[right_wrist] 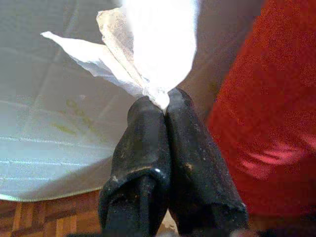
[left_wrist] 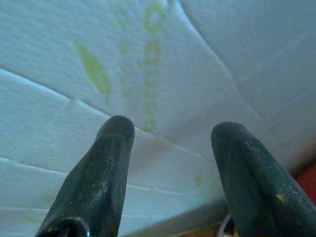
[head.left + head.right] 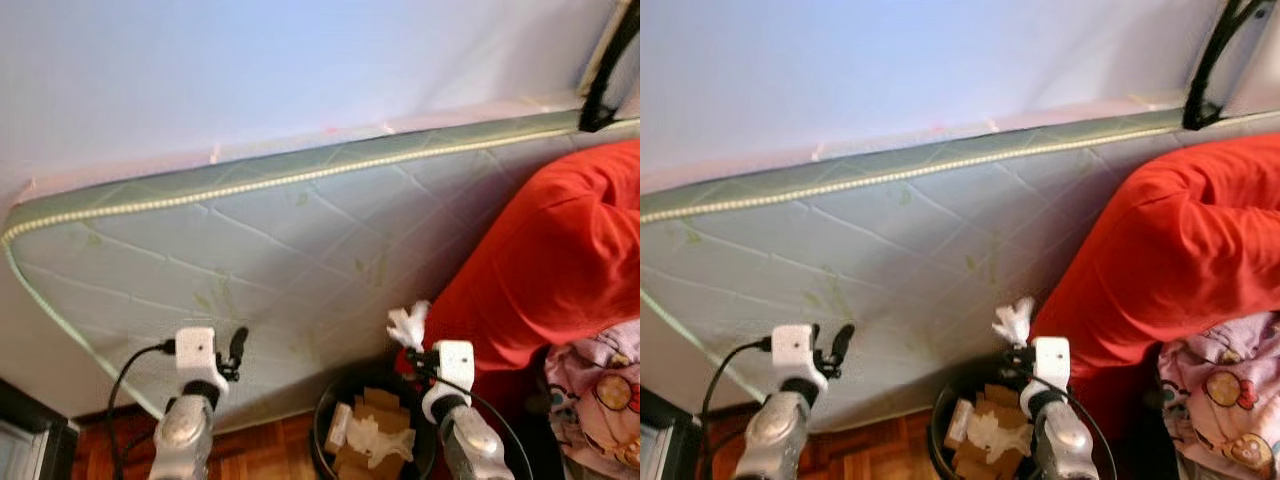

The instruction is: Clean up the room

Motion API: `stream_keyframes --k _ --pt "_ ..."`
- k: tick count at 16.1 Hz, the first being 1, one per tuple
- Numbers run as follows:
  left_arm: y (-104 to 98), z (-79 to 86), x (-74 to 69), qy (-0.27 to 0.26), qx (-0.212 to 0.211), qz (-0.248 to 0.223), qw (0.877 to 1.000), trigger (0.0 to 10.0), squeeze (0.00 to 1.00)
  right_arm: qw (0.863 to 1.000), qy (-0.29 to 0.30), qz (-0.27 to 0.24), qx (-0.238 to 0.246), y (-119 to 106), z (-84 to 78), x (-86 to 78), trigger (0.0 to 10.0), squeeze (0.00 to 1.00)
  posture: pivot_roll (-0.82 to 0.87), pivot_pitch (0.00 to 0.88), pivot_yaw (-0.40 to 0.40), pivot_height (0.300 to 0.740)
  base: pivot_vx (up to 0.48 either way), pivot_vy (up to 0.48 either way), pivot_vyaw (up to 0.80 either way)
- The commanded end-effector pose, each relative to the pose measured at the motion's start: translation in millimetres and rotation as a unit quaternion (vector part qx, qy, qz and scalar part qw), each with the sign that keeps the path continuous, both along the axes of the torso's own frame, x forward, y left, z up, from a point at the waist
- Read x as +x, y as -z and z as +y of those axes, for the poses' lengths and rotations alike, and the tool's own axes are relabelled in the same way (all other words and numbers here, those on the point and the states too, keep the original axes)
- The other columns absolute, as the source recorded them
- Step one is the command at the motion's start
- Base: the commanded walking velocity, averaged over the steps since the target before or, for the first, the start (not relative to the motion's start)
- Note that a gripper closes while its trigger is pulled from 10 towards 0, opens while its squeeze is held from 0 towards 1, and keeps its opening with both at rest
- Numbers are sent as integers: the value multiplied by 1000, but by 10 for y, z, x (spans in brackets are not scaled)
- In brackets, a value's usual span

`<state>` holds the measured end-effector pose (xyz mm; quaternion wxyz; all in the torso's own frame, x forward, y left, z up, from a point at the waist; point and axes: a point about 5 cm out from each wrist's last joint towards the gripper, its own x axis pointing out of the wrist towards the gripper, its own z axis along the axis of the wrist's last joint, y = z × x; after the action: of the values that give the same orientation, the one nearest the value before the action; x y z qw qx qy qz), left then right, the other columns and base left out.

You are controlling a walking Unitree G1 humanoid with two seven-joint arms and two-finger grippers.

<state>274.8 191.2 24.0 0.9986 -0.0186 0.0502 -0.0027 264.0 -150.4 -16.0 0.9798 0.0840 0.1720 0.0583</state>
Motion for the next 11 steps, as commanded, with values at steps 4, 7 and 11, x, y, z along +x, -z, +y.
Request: stream_keyframes --k 4,7,11 --pt "-46 2 -59 5 4 -11 1000 10000 0 1000 7 -13 -17 -14 -33 -23 10000 0 35 28 5 740 0 0 0" --pt "-28 -3 -122 9 5 -4 1000 10000 0 999 13 -41 -27 -80 -81 -1 10000 0 33 34 4 725 0 0 0" --pt "-45 12 -169 7 6 -1 1000 10000 0 997 30 -68 -18 -155 -91 36 10000 0 36 40 2 725 0 0 0"
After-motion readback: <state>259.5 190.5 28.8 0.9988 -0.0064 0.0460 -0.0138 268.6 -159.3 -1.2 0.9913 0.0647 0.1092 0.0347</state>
